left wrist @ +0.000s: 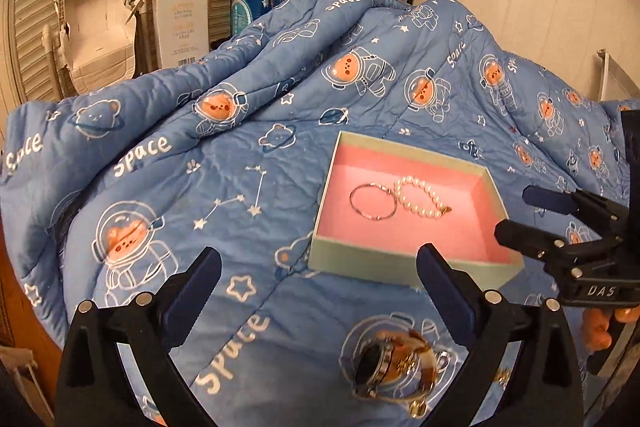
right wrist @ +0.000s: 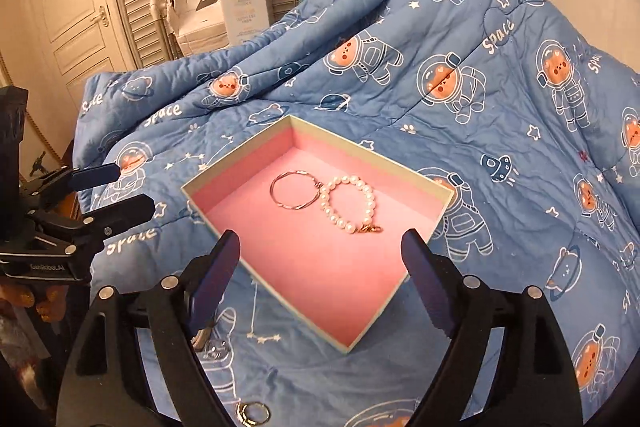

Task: Organize jewelry
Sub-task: 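Lower the left gripper onto the tan-strap watch and close on it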

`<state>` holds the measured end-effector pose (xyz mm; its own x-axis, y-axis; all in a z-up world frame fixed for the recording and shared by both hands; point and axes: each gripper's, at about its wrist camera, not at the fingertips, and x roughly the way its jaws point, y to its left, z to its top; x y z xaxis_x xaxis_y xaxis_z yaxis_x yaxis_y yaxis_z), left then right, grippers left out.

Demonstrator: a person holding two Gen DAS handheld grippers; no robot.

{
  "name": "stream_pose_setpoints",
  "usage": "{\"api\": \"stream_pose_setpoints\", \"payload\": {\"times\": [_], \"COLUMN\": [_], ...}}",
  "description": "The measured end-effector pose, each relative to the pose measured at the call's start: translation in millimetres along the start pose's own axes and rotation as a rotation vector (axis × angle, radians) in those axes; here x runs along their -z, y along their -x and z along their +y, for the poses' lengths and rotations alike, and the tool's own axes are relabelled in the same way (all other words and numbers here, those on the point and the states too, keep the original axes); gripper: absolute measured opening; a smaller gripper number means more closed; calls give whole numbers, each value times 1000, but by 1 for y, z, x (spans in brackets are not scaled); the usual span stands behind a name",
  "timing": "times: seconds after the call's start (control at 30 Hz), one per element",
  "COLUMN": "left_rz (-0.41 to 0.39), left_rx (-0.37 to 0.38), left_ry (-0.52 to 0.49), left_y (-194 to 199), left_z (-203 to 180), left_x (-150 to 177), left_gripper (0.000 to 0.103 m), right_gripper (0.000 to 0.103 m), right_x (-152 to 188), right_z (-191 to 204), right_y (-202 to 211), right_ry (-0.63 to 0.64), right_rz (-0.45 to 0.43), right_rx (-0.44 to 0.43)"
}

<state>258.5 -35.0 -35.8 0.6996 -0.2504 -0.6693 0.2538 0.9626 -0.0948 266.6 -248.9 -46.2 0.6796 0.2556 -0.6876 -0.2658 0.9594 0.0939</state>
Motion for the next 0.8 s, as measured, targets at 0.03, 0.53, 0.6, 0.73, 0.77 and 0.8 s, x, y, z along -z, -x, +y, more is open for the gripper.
{"api": "stream_pose_setpoints", "payload": {"times": [0.03,0.53,0.6,0.73,0.77,0.8], "left_rz": [-1,36,41,38,37,37], "left_rx": [-12,-45,-52,-58,-60,-60], "left_ry": [-10,-2,-17,-37,-36,-34], "left_y": [4,25,25,27,27,28], "left_z": [0,-13,-18,-22,-22,-21], "left_x": [9,87,91,95,95,95], "left_gripper": [96,96,96,96,96,96], "right_gripper": [82,82,82,69,67,63], "right_x": [7,104,112,123,126,127], "right_z": [1,19,20,21,21,21], "right_y": [3,26,28,27,25,24], "right_ry": [-1,28,26,21,18,18], "right_rz": [5,98,111,142,151,159], "right_rx": [-6,-49,-53,-69,-69,-66]}}
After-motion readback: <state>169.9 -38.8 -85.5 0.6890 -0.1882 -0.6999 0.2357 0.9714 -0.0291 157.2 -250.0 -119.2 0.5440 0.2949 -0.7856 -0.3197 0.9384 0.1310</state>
